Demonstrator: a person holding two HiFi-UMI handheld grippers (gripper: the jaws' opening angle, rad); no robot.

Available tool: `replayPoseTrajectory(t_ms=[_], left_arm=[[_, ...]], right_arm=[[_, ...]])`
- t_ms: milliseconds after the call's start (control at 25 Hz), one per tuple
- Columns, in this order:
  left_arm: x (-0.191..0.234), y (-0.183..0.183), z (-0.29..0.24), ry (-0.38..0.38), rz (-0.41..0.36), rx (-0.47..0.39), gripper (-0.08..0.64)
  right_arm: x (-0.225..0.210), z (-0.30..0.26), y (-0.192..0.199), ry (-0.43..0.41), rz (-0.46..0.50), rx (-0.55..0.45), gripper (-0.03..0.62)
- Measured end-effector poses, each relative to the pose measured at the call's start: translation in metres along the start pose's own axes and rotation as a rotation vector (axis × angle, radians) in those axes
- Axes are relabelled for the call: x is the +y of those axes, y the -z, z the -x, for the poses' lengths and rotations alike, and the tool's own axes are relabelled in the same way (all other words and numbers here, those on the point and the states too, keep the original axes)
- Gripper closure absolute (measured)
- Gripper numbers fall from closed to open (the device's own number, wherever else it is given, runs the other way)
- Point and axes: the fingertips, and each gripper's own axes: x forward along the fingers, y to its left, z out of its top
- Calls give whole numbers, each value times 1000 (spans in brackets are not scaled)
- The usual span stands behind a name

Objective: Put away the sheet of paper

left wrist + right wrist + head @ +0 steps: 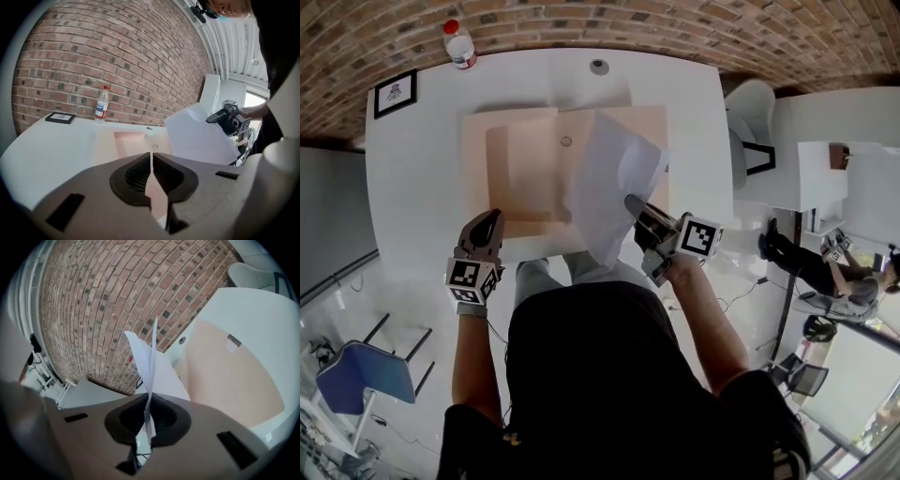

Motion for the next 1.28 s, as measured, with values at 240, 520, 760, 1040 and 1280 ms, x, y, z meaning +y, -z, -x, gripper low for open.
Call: replayPoseTrajectory(t_ms=[240,520,760,1040,1280], left_arm=[[1,6,-9,7,11,-14,555],[-3,15,-17,14,-40,6,555],[-3,17,-19,13,-52,10,554],[-1,16,-22,-6,-68,12,555],[0,14,-23,1,-55,-5,555]], right_arm=[[-34,-17,7,109,-3,71,581],[-66,-34,4,208,76,143,581],[-84,-51,0,248,101,180,581],[-96,-75,-2,281,142,263,581],[-107,-99,-4,291,150,307,581]])
